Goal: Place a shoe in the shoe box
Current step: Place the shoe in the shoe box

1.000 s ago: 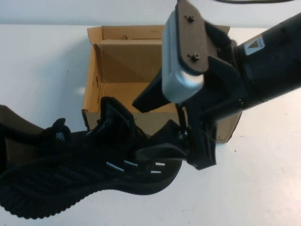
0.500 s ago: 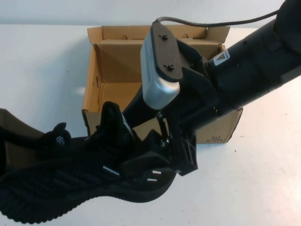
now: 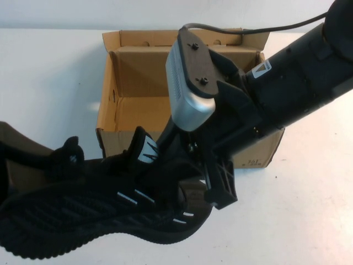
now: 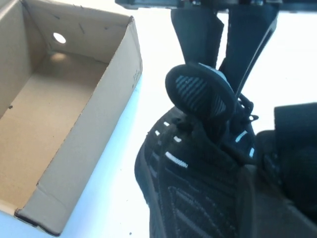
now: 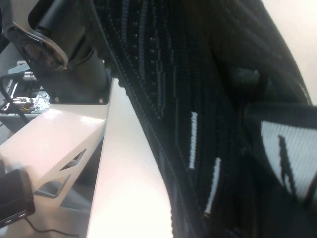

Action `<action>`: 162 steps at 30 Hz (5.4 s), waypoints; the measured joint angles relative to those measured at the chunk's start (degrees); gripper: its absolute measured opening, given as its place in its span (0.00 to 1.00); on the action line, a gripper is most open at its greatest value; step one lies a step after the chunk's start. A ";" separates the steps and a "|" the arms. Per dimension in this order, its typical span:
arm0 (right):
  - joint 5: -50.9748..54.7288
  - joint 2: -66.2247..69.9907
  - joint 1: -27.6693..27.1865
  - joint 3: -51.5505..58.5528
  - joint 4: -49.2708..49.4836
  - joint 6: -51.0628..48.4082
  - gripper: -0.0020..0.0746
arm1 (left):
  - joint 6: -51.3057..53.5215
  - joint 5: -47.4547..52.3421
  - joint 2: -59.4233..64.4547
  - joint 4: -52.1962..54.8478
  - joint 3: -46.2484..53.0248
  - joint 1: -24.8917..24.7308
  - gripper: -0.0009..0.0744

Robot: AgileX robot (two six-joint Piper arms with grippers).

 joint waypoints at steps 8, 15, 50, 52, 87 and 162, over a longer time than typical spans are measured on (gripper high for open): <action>1.14 0.09 0.00 -1.20 -1.13 0.65 0.06 | -8.28 -5.18 0.00 0.12 -0.12 0.00 0.79; -2.06 0.09 0.00 -2.04 -13.84 11.18 0.06 | -14.61 -12.18 0.00 3.24 -0.12 0.00 0.90; 3.65 25.38 -8.61 -42.54 -33.73 18.54 0.05 | -30.34 -30.19 0.00 7.56 18.50 0.00 0.01; 3.44 27.51 -8.61 -45.28 -35.88 16.99 0.05 | -28.83 -31.21 0.00 3.50 19.67 0.00 0.01; -7.20 43.61 -11.46 -49.01 -36.55 18.20 0.05 | -23.63 -31.81 0.00 -3.83 20.61 0.00 0.01; -2.49 29.44 -11.46 -49.01 -37.01 31.77 0.04 | -15.72 -15.95 -5.24 5.11 18.28 0.00 0.01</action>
